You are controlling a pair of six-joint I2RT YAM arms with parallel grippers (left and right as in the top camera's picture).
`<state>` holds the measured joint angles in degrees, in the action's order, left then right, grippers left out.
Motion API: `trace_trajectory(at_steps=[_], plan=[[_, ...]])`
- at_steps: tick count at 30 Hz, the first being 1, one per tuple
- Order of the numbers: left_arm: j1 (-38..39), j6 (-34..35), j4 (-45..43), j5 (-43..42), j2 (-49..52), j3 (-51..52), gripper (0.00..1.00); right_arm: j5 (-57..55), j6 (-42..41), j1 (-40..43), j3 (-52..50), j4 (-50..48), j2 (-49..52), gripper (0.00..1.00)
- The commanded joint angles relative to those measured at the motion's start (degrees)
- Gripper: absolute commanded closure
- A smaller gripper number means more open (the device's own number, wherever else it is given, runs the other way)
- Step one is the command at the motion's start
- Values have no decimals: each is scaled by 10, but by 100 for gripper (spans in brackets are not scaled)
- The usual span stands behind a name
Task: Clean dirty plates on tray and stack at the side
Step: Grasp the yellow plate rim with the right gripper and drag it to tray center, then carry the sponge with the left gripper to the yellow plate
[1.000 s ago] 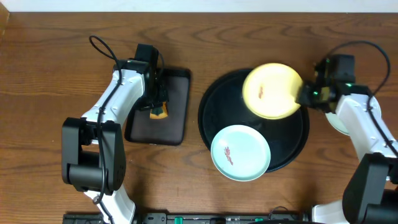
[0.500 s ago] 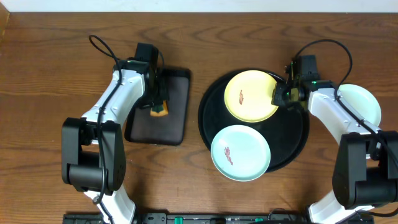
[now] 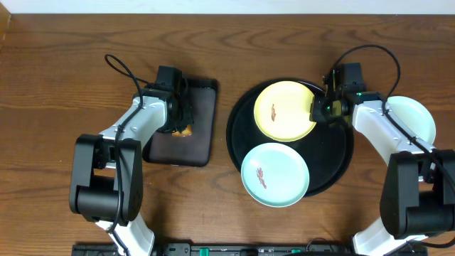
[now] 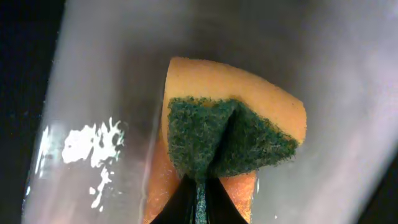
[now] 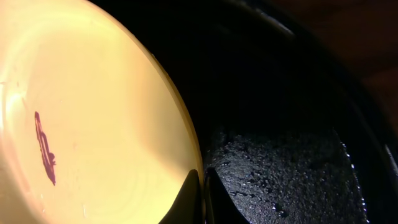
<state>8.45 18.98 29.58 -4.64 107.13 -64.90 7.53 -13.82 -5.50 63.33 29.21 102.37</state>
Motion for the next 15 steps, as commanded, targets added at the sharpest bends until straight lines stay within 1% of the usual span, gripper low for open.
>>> trace_trajectory(at_steps=[1,4,7,9,11,15], plan=[[0,-11,62,-28,2,-19,93,16,31,-11,6,1,-1,99],[0,-12,110,-28,2,-59,92,15,35,-12,6,2,-1,99],[3,-12,111,-25,4,-60,93,12,28,-12,5,3,0,99],[8,-12,102,-13,8,-49,93,-5,0,-12,2,4,0,99],[13,-12,96,-11,14,-36,93,-33,-48,-12,-2,11,0,99],[16,-12,105,-11,22,-35,93,-35,-70,-12,-5,16,0,99]])
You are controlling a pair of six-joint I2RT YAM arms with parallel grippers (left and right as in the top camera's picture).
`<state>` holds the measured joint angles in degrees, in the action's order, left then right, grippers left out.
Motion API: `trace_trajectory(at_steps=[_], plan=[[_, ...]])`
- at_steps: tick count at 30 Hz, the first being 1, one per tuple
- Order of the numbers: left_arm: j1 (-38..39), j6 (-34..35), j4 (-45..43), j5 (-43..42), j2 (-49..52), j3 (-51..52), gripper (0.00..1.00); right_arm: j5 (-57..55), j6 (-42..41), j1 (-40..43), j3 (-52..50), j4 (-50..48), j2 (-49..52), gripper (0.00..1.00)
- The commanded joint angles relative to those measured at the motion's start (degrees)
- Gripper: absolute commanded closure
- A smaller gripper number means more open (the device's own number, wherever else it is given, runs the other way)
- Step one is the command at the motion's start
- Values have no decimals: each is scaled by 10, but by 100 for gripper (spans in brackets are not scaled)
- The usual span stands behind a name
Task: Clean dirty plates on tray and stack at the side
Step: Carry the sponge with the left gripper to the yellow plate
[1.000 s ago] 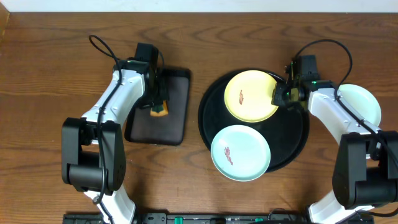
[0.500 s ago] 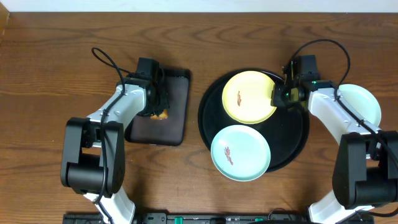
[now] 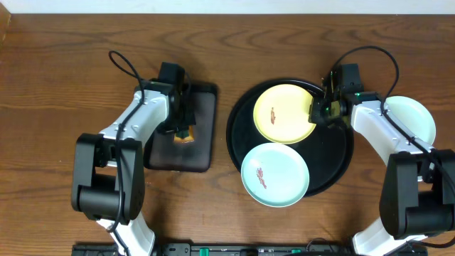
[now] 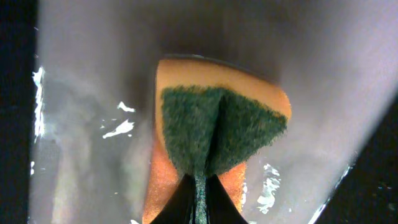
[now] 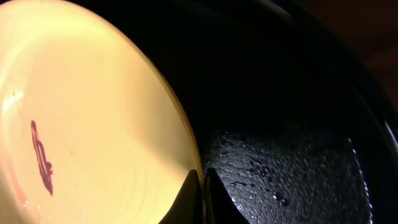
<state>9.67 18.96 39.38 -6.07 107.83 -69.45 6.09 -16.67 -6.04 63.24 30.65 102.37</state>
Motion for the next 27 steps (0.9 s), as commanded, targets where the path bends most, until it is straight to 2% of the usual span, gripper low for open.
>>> trace_trajectory(at_steps=[1,5,8,12,17,27], plan=[[4,-11,14,3,12,4,93,-21,-46,-7,-5,2,0,99],[4,-11,82,0,-1,-73,92,-26,-69,-7,-5,2,0,99],[9,-11,131,-32,-7,-154,93,-31,-74,-7,-5,-9,10,99],[30,-11,143,-80,-9,-224,92,-9,-27,-7,-5,-16,53,99],[79,32,99,-105,-7,-235,93,8,-10,-7,-5,-14,82,99],[216,140,-59,-104,44,-235,92,8,-8,-7,-5,-12,82,99]])
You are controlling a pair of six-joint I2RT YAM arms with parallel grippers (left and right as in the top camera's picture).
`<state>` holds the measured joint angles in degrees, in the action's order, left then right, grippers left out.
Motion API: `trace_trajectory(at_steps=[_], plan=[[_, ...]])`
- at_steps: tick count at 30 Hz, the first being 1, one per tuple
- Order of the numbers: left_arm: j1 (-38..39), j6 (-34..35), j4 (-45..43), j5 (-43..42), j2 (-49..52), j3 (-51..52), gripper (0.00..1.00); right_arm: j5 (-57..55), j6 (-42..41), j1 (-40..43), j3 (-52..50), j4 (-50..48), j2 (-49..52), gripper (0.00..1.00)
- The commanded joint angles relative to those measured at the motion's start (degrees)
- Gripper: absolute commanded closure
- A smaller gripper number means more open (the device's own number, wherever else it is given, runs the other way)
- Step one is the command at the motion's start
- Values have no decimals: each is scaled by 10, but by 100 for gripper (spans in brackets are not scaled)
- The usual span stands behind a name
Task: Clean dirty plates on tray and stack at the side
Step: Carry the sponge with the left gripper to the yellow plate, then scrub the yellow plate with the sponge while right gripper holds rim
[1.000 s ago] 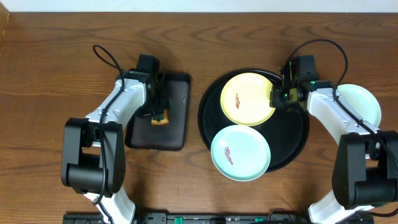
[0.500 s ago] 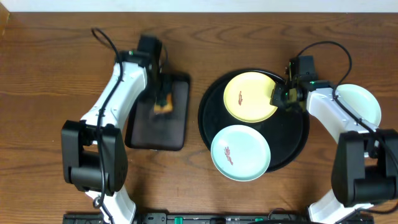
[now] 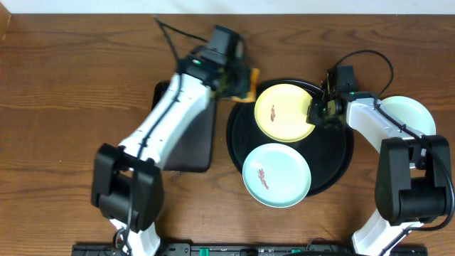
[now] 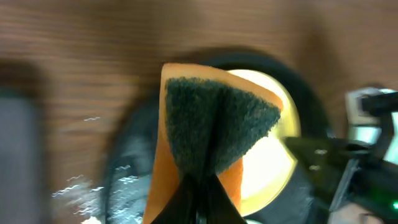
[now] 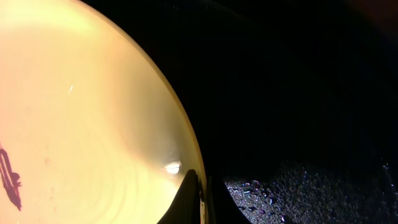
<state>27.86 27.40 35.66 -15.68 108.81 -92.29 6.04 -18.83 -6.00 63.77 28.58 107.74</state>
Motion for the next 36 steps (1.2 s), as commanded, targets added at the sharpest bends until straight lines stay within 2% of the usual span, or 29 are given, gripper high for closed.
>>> trace_trajectory(at_steps=[1,8,12,21,23,26,28,31,36], plan=[[45,67,-35,-8,46,-6,93,9,14,-7,-10,9,28,99],[93,146,-117,-33,134,-6,93,9,13,-8,-10,10,28,99],[94,147,-128,-24,173,-6,92,9,13,-8,-10,12,28,99],[72,-20,-81,173,186,-6,93,9,13,-8,-10,26,28,99],[72,-46,-53,246,185,-6,93,9,13,-8,-10,25,28,99],[78,-84,-43,294,185,-6,93,9,13,-7,-10,26,28,99],[87,-85,-46,292,185,-6,93,9,13,-7,-10,26,28,99],[100,-50,-54,258,185,-6,93,8,13,-7,-10,26,28,99],[123,44,-84,127,188,-6,93,9,13,-7,-10,28,28,99]])
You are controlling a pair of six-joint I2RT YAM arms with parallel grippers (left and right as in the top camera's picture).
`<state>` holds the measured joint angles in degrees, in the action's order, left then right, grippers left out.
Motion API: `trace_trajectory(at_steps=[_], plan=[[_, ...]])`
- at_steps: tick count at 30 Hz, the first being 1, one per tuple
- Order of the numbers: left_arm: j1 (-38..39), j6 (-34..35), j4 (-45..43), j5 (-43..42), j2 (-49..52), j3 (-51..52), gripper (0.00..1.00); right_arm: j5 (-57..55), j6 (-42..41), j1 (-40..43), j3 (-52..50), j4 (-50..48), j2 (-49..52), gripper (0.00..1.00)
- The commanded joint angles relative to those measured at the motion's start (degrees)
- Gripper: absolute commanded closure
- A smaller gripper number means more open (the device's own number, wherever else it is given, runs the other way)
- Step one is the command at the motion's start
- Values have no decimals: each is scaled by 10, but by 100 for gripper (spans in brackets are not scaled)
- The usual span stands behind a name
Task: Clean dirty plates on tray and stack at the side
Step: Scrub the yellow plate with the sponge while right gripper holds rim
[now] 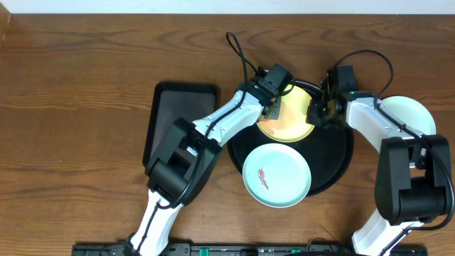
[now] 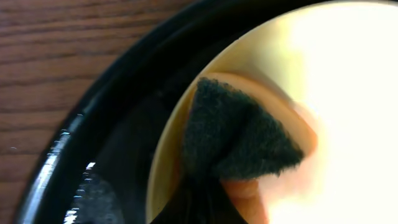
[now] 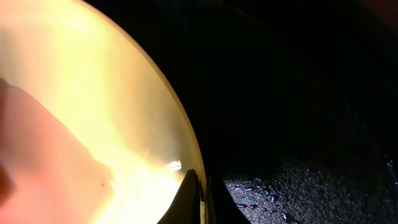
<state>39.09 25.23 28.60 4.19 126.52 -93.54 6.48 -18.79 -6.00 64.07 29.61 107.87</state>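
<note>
A yellow plate (image 1: 295,117) lies at the back of the round black tray (image 1: 340,160). My left gripper (image 1: 274,105) is shut on an orange sponge with a green scouring face (image 2: 239,134), which rests on the plate's left part (image 2: 348,93). In its wrist view the left gripper (image 2: 198,190) shows only dark fingertips under the sponge. My right gripper (image 1: 318,112) is shut on the yellow plate's right rim (image 3: 186,143), and its wrist view shows the gripper (image 3: 200,186) pinching that edge. A mint plate (image 1: 276,175) with a red smear sits at the tray's front.
A dark rectangular basin (image 1: 178,131) lies to the left of the tray. A clean mint plate (image 1: 412,117) sits on the wooden table at the right, beside my right arm. Both arms cross over the back half of the tray.
My left gripper has moved with the sponge from above the tray's back-left rim onto the yellow plate. The sponge and gripper now cover the plate's red smear. My right gripper still holds the rim.
My left gripper held the sponge in the wet basin at the left, then slightly farther along it. Later it held the sponge by the tray's back-left rim, and now on the yellow plate. My right gripper stayed shut on that plate's right rim throughout.
</note>
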Motion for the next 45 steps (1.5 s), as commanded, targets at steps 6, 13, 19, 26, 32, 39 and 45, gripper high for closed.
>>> trace_trajectory(at_steps=[6,13,19,26,32,39,45], plan=[[27,141,-43,-194,15,6,93,4,13,-8,-13,23,27,99],[19,143,-2,-226,14,6,93,4,13,-8,-13,25,27,99],[-18,57,59,-43,13,6,92,4,13,-8,-13,25,27,99],[-27,-111,-21,94,13,6,93,4,13,-7,-13,25,27,99],[-26,-143,-89,94,13,6,92,4,23,-8,-13,30,27,99],[-26,-140,-146,94,-1,6,93,4,28,-7,-13,31,27,99],[-31,-138,-102,84,-97,6,93,5,32,-7,-13,34,27,99]])
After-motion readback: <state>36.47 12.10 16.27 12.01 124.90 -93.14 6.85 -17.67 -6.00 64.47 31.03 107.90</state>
